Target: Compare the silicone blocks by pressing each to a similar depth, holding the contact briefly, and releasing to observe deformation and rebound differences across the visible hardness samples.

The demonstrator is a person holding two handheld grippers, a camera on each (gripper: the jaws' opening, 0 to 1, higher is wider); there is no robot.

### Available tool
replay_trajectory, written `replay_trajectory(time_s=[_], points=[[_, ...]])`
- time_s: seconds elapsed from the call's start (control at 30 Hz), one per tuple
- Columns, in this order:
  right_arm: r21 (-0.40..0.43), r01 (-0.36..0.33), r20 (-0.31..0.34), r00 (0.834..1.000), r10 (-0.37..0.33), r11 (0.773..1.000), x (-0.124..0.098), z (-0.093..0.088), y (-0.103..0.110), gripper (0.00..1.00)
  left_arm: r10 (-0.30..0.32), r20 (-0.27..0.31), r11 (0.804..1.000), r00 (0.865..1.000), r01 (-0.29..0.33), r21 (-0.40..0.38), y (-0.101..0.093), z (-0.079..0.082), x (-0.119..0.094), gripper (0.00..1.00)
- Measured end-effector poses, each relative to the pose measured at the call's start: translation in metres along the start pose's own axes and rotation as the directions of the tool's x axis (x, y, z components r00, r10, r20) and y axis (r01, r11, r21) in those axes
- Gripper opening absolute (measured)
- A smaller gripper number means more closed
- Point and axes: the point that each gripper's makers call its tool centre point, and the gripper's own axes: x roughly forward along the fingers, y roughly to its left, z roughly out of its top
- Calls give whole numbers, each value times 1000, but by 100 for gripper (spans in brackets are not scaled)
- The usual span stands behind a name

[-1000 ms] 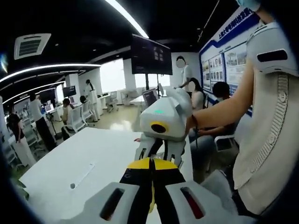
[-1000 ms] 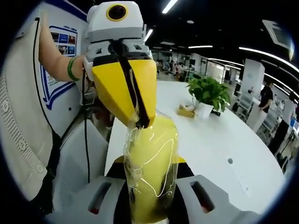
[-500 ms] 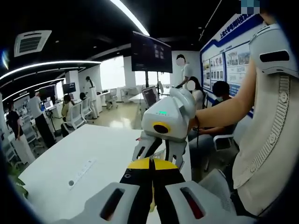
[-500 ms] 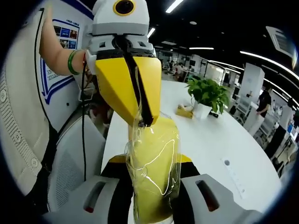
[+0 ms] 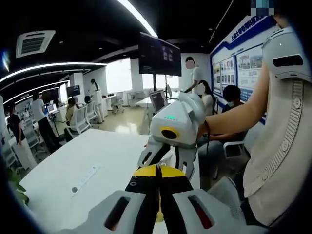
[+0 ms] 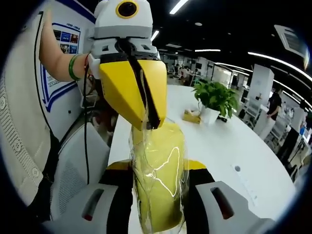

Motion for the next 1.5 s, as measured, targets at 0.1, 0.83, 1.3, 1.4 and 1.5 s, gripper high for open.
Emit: replay_trajectory(time_s=[0.1, 0.83, 1.3, 1.4, 1.5], points=[[6, -3, 4, 1000, 3, 1000, 0, 0, 0, 35, 7, 0, 1000, 1000, -7, 2, 1, -1, 0, 0], [8, -5, 5, 1000, 5, 1000, 1, 0, -3, 37, 4, 3, 1000, 1000, -4, -1, 3, -1, -1, 0], [27, -3, 1, 1000, 3, 1000, 2, -5, -4, 43, 8, 26, 997, 1000, -7, -72, 8, -8, -3, 0], [33, -7, -4, 1000, 7, 999, 5, -7, -3, 44, 12, 25, 997, 1000, -10, -76, 9, -10, -3, 0], [35, -5, -6, 1000, 6, 999, 7, -8, -4, 44, 15, 26, 996, 1000, -12, -83, 10, -12, -4, 0]])
